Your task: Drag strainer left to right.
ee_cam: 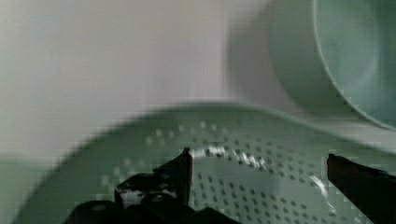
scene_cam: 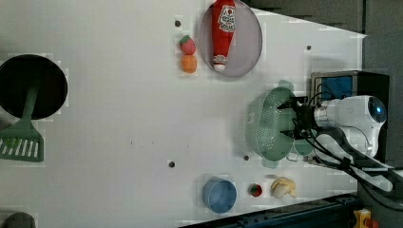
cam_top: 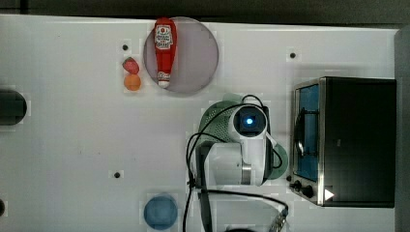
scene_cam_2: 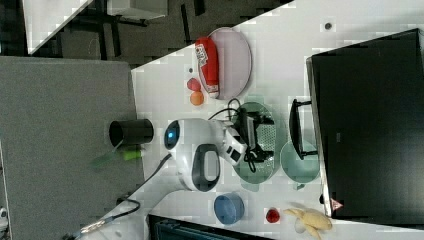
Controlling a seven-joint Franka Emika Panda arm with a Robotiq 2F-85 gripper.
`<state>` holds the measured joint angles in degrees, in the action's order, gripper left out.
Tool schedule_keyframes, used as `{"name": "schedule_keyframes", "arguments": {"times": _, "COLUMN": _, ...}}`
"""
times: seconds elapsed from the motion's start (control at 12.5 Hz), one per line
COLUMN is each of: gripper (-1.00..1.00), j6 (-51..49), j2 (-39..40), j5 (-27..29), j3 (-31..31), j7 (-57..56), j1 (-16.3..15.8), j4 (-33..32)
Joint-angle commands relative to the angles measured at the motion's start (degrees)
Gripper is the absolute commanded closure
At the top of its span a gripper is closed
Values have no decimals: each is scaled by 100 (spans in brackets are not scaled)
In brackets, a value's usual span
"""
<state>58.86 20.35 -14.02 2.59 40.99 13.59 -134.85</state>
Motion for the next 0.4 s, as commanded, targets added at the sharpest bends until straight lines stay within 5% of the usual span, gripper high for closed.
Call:
{"name": "schedule_keyframes", "arguments": {"times": 0.08, "gripper": -100, "j6": -473, "j2": -989, "j5": 154, "j3": 339, "j7": -1801, "j1": -195, "j4": 152}}
{"name": "schedule_keyframes", "arguments": {"times": 0.4, "gripper": -100, "j6": -2218, "j2": -2335, "j5": 1008, "j3": 554, "j7": -2357, "j1": -202, "j4": 552}}
